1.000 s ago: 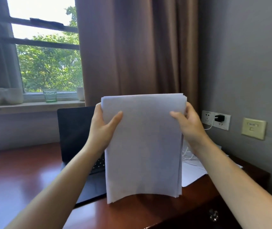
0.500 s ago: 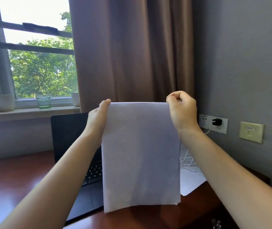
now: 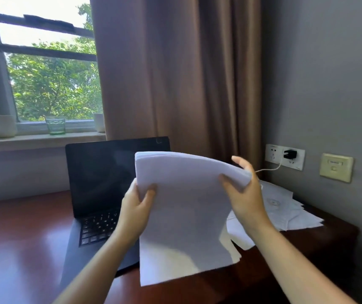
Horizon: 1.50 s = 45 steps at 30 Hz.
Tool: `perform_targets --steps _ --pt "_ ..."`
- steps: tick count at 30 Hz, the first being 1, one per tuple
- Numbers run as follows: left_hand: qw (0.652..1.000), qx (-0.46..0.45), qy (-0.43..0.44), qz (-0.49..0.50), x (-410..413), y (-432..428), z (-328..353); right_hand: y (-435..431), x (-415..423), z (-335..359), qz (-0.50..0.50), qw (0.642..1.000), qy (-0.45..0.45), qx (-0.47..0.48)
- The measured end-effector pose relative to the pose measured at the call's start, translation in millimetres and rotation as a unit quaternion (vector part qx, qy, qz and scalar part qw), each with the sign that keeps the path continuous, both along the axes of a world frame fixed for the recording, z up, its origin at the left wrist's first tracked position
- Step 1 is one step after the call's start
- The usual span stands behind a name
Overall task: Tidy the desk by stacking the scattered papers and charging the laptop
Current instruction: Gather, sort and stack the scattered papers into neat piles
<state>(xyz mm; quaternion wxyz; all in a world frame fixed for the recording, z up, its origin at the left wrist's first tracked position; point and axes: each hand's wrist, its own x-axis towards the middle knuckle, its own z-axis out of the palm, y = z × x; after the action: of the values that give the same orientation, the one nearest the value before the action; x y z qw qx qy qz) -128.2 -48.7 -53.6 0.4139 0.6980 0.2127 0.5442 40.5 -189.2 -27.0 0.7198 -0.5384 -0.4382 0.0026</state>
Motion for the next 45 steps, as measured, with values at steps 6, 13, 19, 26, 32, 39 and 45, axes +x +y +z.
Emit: perform_targets --steps 6,13,19,26,32,39,45 --pt "0.996 0.077 0.001 0.051 10 -5 6 6 6 11 -0.046 0.999 -0.012 0.008" --pt "0.992 0.077 -0.059 0.083 10 0 28 7 23 -9 0.061 0.995 0.026 -0.080" --pt "0.989 0.071 -0.130 0.003 10 -16 47 10 11 -3 0.082 0.996 0.032 -0.015" --pt "0.991 -0.086 -0.082 -0.060 13 -33 3 4 3 -41 0.128 0.987 0.077 -0.052" --pt "0.990 -0.133 0.010 -0.052 3 -28 0 -1 15 -47 0.077 0.985 0.030 -0.150" --pt "0.947 -0.162 0.277 -0.001 2 -5 -19 14 32 -64 0.128 0.961 0.031 -0.244" --pt "0.908 -0.085 0.399 0.094 -8 15 -47 36 28 -96 0.094 0.914 -0.026 -0.395"
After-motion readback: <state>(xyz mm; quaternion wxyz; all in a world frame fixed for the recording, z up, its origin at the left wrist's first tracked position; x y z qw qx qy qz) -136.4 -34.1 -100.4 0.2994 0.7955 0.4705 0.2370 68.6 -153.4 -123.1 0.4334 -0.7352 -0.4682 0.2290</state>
